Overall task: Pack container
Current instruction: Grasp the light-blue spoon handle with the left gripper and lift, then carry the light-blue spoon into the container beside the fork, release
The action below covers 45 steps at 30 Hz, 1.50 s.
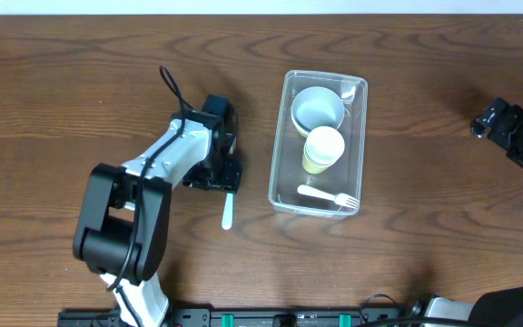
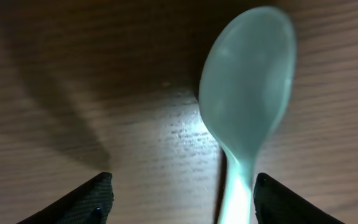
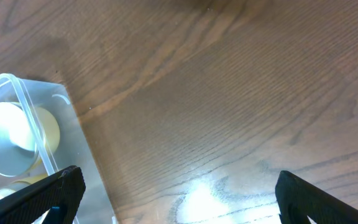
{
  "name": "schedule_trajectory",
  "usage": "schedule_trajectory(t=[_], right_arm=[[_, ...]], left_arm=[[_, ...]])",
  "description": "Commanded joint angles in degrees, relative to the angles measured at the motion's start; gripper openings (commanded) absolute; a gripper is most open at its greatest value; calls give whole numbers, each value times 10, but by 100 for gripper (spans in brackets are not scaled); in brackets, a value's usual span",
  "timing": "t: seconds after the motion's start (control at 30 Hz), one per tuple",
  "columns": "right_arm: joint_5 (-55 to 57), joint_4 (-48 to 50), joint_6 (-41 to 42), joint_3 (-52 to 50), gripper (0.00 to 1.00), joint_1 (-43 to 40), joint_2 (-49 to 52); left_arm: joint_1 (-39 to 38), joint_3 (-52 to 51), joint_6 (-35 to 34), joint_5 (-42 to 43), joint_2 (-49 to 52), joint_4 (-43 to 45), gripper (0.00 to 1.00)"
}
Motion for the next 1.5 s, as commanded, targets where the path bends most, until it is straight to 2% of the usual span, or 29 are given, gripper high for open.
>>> schedule_trajectory(t=[0.0, 0.17, 0.23, 0.33, 0.5, 0.67, 0.7, 0.9, 1.17, 1.33, 1.47], right_arm=[[2, 0, -8, 0, 99, -3, 3], [2, 0, -8, 0, 99, -3, 3], [2, 0, -8, 0, 99, -3, 3], [2, 0, -8, 0, 99, -3, 3], [2, 0, -8, 0, 99, -3, 3], [2, 0, -8, 0, 99, -3, 3], [2, 0, -8, 0, 99, -3, 2], [2, 0, -8, 0, 99, -3, 3], [2, 0, -8, 0, 99, -3, 2], [2, 0, -8, 0, 99, -3, 3], [2, 0, -8, 0, 99, -3, 3]], left_arm=[[-13, -4, -5, 3, 14, -1, 72], [-41, -4, -29, 3, 14, 15, 70], [-45, -4, -55, 3, 14, 24, 66], [-47, -4, -95, -2, 14, 33, 57], [-47, -4, -106, -3, 14, 35, 36], [-47, -2, -105, -23, 12, 24, 7], [-46, 1, -105, -34, 9, 17, 6], [-33, 59, -72, -76, -39, -68, 6], [-54, 181, 3, -78, -155, -153, 6], [-149, 203, 118, -71, -226, -126, 6], [-238, 203, 235, -17, -229, -104, 6]])
